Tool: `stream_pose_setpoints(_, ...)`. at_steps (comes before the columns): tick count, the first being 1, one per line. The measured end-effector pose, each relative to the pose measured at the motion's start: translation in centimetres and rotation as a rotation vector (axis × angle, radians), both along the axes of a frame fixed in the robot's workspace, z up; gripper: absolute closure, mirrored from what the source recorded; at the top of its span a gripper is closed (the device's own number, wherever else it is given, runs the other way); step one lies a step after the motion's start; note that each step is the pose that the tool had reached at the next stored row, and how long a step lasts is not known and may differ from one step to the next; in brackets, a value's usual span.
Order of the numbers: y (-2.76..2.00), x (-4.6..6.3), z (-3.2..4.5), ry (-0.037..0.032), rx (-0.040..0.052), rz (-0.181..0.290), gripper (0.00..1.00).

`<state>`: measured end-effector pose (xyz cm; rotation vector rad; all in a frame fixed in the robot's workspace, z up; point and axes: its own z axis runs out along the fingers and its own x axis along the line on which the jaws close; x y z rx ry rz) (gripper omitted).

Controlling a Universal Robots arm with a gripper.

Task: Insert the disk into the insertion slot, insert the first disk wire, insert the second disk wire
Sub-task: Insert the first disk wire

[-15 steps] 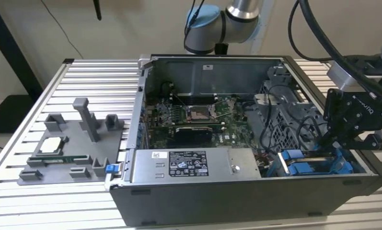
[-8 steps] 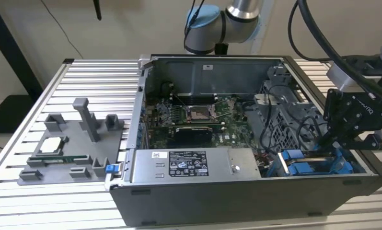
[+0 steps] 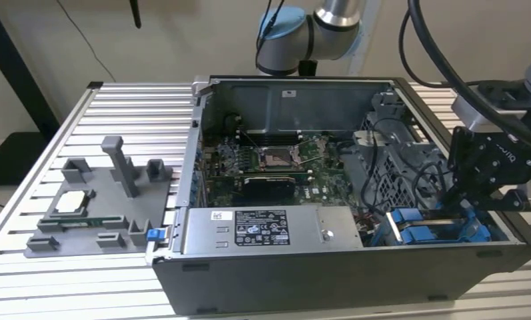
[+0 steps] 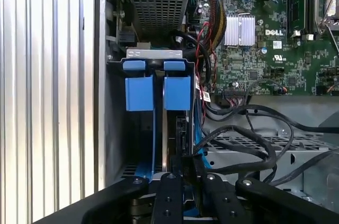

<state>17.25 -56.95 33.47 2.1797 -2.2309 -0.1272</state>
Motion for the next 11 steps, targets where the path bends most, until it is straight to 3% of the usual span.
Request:
stream_pose_setpoints(5,0.0,0.0,-0.37,-0.0001,0.0011,0.0,1.0)
stream_pose_setpoints(6,0.0,0.0,-0.25,0.0,0.0016,0.0,0.0)
stream_pose_setpoints(11,0.0,0.0,1.27,0.0,0.0007,0.0,0.0)
